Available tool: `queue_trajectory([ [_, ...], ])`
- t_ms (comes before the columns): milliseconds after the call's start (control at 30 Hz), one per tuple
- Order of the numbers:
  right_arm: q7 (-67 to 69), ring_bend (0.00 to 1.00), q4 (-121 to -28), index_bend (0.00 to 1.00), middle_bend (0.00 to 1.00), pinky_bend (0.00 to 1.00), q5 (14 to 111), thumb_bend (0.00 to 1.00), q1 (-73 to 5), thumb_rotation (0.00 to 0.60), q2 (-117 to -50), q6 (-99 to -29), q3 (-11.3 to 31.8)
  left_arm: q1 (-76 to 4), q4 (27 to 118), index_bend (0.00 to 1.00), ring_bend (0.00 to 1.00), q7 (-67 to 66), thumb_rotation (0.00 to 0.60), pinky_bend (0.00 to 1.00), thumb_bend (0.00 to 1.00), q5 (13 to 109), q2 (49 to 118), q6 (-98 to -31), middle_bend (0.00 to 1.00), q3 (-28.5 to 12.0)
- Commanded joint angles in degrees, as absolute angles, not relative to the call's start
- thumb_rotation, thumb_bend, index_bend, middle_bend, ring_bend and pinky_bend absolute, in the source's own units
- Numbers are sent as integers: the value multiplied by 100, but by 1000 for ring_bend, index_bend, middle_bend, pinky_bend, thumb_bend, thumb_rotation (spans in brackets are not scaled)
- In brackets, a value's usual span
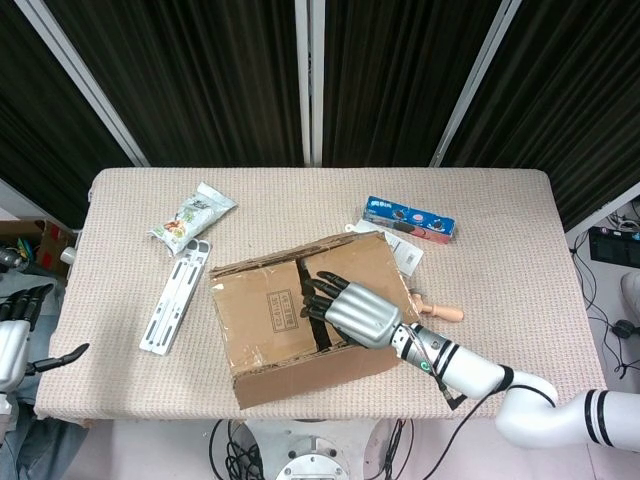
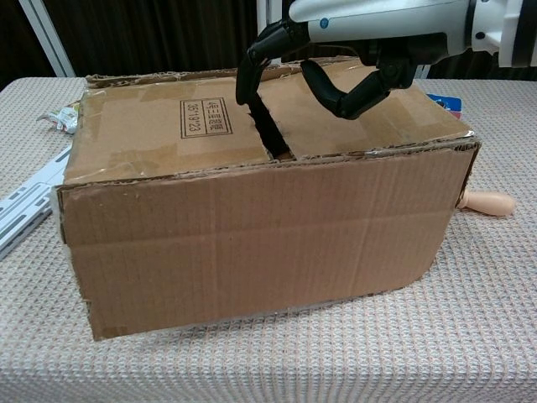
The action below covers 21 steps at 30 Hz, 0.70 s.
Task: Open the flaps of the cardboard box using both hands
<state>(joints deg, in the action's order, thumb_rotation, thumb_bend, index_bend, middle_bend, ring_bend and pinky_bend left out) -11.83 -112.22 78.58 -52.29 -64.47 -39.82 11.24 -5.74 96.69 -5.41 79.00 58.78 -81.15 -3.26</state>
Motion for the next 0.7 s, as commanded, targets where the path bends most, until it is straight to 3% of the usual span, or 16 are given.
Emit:
queue_trajectory([
  [33,-1442,0,-11161,262,175,0,7605,901,-5323,600,-6546,-3945,1078,-572,9620,101,111,-494,241,212,0,7893,5889,-8101,123,-325],
  [700,-2103,0,-10967,334,208,0,6790,901,-5697,600,-6888,-3943,819,-533,9458,101,111,-354,241,213,0,7899,5972,-8085,124,-289],
])
